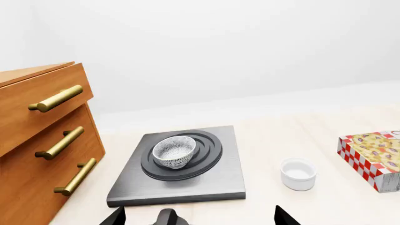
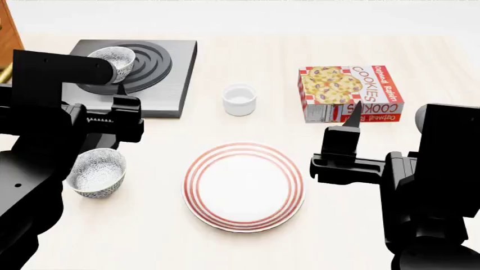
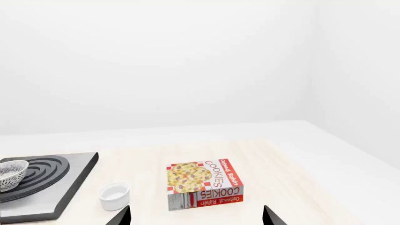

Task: Pick the akita bowl on the stove and place it on the plate.

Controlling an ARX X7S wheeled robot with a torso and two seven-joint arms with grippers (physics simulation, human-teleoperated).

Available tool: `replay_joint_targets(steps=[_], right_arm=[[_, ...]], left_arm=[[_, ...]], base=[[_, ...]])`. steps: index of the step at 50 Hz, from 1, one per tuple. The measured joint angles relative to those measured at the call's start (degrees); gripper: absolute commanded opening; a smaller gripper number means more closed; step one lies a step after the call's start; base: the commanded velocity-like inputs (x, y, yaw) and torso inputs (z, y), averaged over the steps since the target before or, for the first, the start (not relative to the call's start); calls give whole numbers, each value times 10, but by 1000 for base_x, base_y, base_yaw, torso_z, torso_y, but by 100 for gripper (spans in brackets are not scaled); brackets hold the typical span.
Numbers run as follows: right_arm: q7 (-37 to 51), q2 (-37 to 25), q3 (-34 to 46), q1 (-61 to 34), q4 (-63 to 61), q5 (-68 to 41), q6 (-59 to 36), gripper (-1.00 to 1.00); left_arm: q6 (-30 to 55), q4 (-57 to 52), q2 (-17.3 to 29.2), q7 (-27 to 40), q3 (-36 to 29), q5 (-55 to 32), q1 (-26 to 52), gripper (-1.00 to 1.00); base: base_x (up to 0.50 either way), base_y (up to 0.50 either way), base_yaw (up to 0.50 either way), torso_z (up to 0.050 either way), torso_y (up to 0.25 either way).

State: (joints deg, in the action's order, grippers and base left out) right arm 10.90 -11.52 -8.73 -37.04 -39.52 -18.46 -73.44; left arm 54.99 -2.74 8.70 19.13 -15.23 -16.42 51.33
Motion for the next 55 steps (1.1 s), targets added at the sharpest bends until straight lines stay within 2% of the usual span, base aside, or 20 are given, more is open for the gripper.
replay_joint_targets(steps=[55], right_arm=[[13, -6, 0, 3, 4, -19, 5, 100]], left_arm=[[4, -2, 12, 12, -11, -21, 10, 100]], base=[[344, 0, 0, 0, 0]])
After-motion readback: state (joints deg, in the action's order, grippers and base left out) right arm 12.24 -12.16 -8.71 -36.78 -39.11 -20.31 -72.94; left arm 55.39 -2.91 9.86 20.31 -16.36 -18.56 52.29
